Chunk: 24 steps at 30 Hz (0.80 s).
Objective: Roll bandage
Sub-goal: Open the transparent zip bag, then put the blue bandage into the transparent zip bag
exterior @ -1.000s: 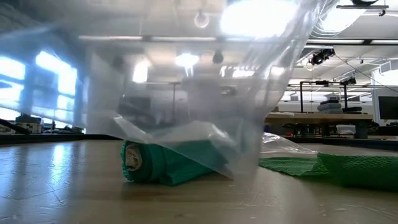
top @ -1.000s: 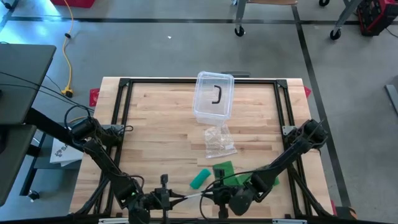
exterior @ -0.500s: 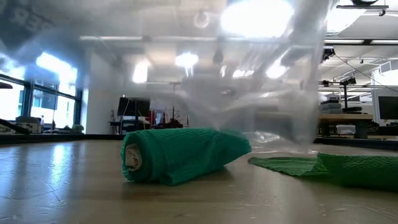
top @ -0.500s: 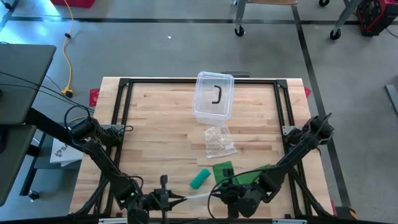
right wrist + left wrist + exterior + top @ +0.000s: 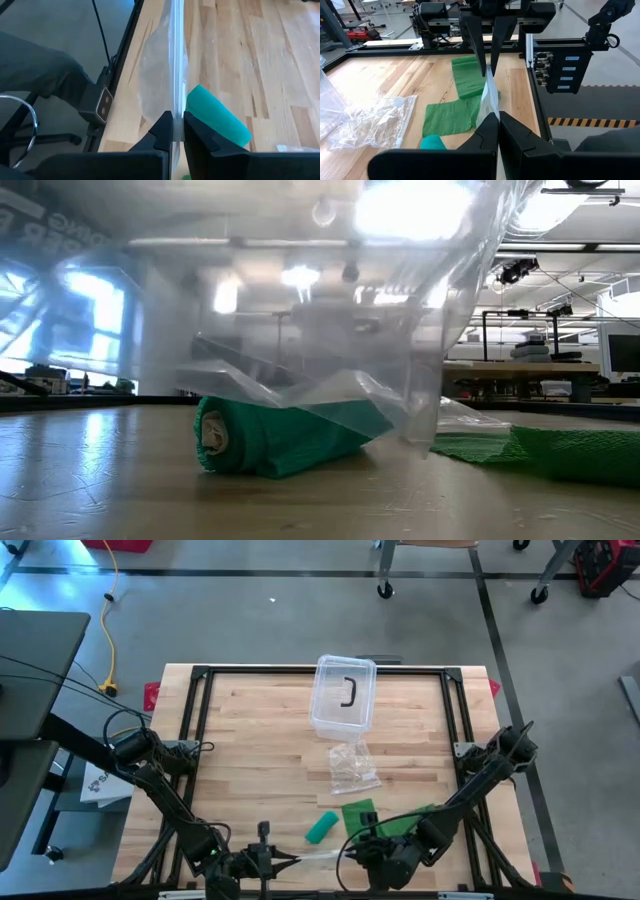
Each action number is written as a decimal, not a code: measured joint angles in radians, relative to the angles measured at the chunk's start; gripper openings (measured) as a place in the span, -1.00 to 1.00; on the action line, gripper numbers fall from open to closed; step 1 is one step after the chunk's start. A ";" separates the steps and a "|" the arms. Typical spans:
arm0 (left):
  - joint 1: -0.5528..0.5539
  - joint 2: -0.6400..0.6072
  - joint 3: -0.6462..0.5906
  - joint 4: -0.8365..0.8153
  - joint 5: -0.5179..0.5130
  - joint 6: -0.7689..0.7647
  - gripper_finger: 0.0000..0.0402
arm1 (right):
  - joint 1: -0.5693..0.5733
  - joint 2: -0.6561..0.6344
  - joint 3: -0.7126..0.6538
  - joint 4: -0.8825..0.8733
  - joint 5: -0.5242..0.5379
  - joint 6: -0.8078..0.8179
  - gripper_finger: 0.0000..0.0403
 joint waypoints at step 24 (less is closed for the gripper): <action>0.001 -0.001 0.000 0.001 -0.002 -0.002 -1.00 | 0.014 -0.078 -0.003 0.144 -0.022 -0.065 -0.36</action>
